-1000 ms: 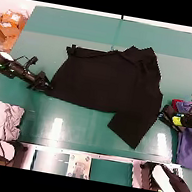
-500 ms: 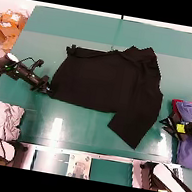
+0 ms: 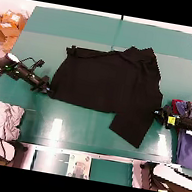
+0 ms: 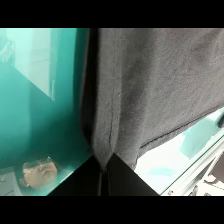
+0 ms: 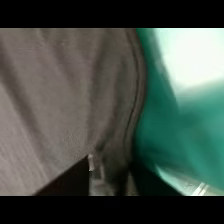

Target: Fold the shirts.

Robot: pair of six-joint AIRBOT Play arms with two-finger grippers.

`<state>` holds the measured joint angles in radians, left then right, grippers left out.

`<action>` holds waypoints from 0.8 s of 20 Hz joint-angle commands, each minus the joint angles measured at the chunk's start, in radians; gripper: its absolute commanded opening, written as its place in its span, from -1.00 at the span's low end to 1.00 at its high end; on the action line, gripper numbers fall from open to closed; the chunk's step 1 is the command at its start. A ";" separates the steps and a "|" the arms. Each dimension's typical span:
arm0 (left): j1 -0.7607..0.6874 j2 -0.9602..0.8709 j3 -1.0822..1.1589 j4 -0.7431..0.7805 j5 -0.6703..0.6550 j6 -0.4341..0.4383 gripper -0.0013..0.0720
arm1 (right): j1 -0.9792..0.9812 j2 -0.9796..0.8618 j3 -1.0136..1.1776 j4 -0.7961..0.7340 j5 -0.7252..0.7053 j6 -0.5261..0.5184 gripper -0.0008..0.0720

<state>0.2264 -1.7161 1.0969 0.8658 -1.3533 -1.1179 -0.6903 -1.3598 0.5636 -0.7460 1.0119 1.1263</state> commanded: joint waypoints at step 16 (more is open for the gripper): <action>0.000 0.841 0.824 0.041 0.112 -0.086 -0.89 | 0.002 0.642 1.065 0.291 0.181 0.187 -0.94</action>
<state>0.2264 -1.0607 1.7107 0.9066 -1.3598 -1.1950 -0.6872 -0.8669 1.3975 -0.4911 1.2835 1.2339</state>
